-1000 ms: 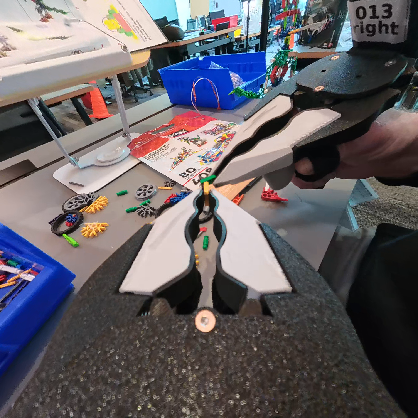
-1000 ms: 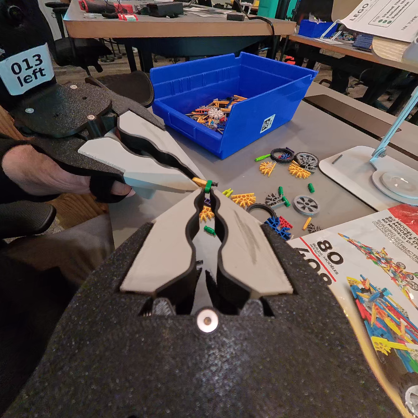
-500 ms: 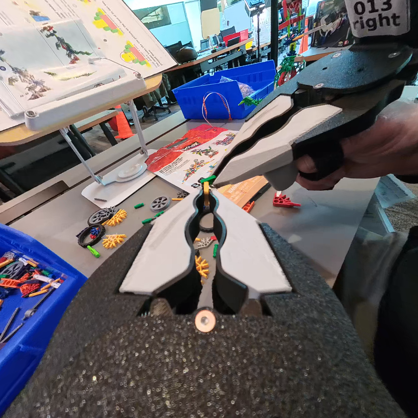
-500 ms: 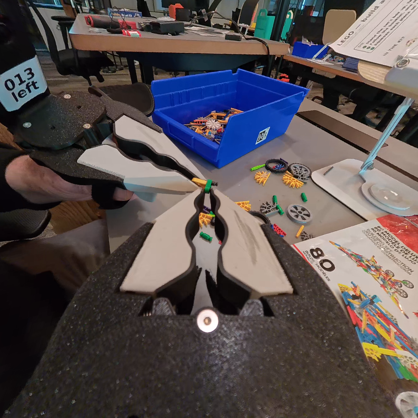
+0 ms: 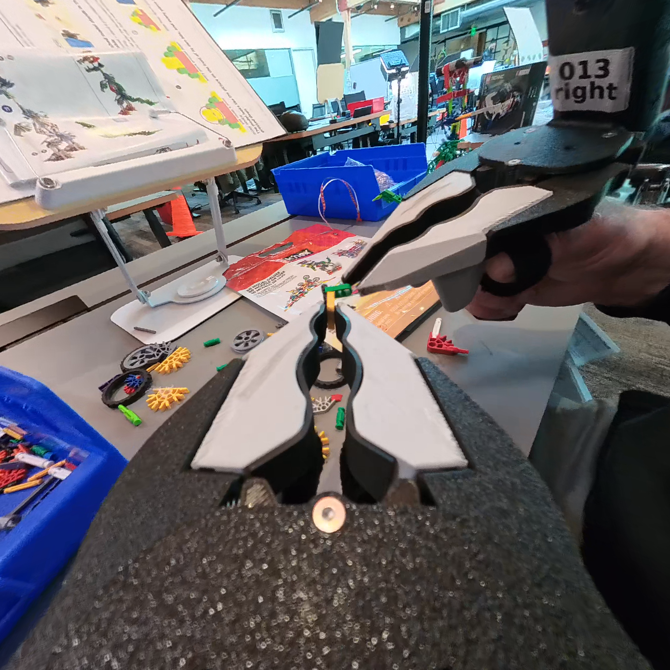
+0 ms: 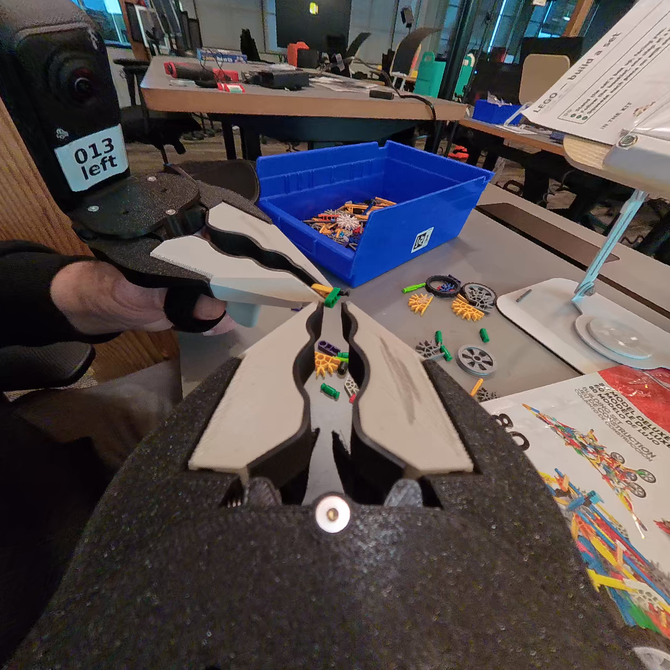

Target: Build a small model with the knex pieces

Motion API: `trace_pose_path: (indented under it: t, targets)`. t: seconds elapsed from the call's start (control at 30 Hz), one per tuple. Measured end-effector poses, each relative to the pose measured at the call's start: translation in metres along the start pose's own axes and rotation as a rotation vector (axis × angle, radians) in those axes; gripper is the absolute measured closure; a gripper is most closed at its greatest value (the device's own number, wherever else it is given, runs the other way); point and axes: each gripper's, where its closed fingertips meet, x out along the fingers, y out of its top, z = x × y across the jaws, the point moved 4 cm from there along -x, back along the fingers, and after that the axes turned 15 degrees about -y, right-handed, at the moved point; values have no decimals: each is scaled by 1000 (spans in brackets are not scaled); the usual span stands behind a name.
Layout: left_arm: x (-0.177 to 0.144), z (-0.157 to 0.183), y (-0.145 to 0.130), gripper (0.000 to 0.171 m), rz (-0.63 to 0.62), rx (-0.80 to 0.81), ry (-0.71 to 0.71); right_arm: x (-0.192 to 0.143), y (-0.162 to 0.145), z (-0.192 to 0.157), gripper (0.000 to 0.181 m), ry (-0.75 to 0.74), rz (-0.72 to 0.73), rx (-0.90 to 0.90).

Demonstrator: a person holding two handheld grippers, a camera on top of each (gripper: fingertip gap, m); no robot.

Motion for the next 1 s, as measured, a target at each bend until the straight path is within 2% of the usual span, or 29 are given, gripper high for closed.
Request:
trace_pose_path:
  t: [0.17,0.37,0.53,0.63,0.73,1.0]
  targets:
    - [0,10,8,171,17,50,-89,-6,3,3,158,118,19,29]
    - [-4,20,19,170,82,43,-266,-12,12,-2,158,335,53,39]
    - [-9,19,24,171,136,11,-326,-10,12,-4,162,359,49,-24]
    - [-7,12,13,170,60,22,-304,-9,5,5,161,326,3,-14]
    - [-12,5,-2,170,-16,-8,-281,-14,-5,10,161,269,-72,-90]
    - [-26,-14,-34,170,-155,-36,-193,-20,-33,-4,161,261,-190,-167]
